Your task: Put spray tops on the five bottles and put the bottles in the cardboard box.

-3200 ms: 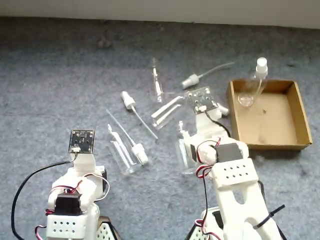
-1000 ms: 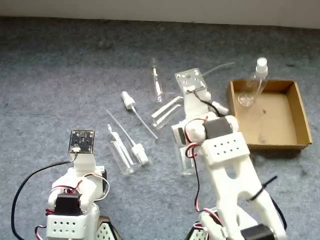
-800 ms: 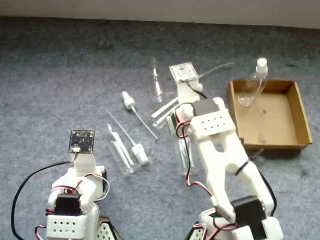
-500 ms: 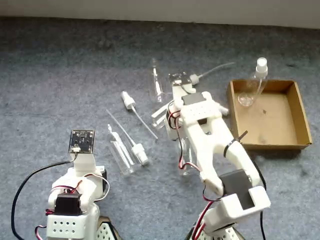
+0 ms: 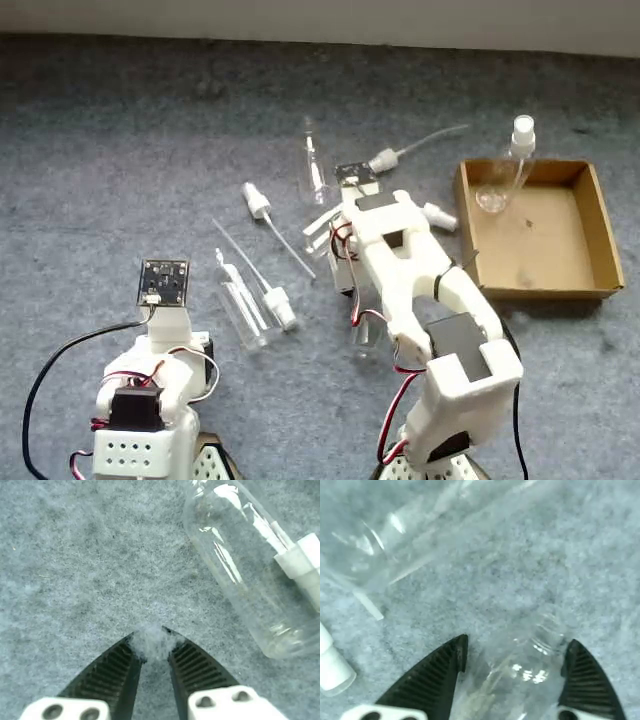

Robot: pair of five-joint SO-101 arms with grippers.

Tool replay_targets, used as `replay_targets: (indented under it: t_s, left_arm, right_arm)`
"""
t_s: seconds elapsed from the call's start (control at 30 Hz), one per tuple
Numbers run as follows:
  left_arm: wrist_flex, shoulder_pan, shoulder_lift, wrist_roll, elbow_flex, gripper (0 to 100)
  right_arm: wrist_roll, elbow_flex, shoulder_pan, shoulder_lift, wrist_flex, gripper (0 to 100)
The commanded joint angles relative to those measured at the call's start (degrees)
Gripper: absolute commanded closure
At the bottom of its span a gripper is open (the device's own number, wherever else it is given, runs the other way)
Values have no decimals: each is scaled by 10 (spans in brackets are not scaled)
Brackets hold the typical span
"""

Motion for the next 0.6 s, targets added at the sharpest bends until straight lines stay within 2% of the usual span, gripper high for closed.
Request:
replay_targets:
  t_s: [0.0,0.17,0.33,0.57]
  left_arm:
    - [-10,11,-3,-5,11,995]
    - [-10,11,-3,-5,11,995]
    - [-10,11,-3,-5,11,995]
    - [-10,11,-3,-5,11,995]
  right_arm:
    - [-6,-29,0,-7,-4,803]
    - [-4,-29,0,-11,-2,821]
    - [-3,-59,0,-21,43,821]
    - [-1,-97,0,-108,91,821]
